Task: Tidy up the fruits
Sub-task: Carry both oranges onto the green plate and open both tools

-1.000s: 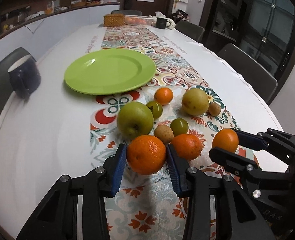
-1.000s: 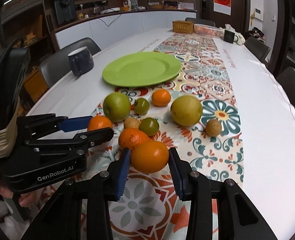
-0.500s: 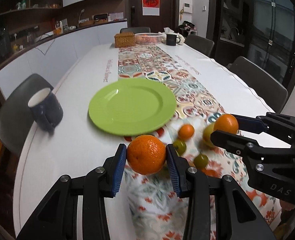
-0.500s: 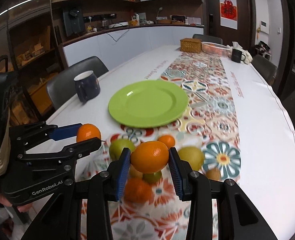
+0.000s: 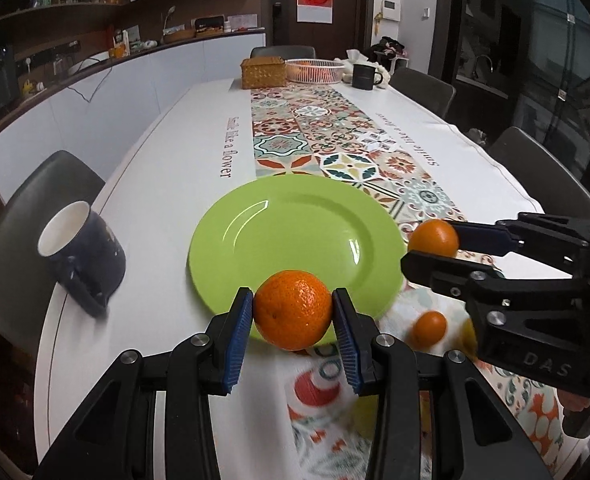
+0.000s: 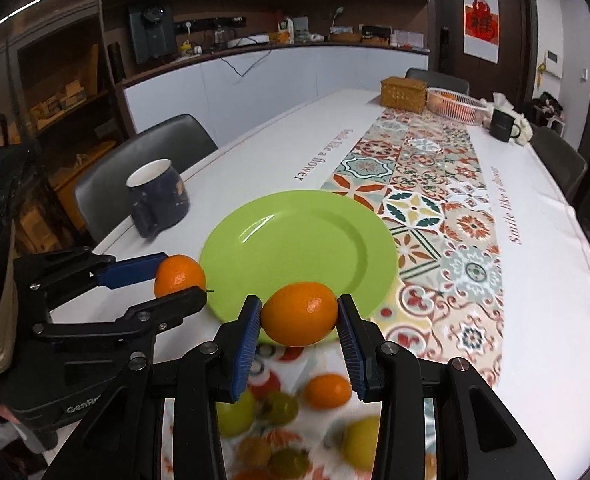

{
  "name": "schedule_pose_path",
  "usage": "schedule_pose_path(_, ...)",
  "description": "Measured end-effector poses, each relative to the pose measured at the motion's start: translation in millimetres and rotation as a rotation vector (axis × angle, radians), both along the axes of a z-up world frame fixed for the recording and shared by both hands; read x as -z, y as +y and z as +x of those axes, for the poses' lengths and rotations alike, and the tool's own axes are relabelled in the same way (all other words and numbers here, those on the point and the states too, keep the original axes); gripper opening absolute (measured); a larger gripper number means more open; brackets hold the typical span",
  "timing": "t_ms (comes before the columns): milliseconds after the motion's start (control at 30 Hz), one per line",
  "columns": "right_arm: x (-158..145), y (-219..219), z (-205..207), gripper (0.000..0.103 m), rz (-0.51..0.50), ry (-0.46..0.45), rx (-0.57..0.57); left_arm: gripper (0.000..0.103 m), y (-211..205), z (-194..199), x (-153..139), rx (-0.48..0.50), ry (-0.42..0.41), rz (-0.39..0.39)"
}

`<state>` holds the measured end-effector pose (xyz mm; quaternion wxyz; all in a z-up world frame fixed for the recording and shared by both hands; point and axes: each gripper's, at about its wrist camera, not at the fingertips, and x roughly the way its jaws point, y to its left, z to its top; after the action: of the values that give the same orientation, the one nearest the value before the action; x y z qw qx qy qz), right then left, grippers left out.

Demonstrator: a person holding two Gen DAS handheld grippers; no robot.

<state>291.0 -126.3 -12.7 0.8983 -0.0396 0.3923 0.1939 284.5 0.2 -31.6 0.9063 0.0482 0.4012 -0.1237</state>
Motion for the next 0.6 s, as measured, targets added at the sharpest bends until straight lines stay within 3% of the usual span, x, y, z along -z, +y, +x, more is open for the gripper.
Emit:
schedule_pose_path(367,35.3,9.1,56.7,0.04,0.002,0.146,-0.004,0.04,6.0,43.2,33.7,-0.008,0.108,-0.001)
schedule_pose_path(467,37.7,8.6,61.7,0.041,-0.004,0.146,0.01,0.051,9.2,44.3,33.1,-0.034,0.091,0.013)
schedule_pose_path(600,29.6,3.4,55.9,0.054,-0.024,0.103,0.038,0.059,13.4,36.6,24.0,-0.058,0.053,0.018)
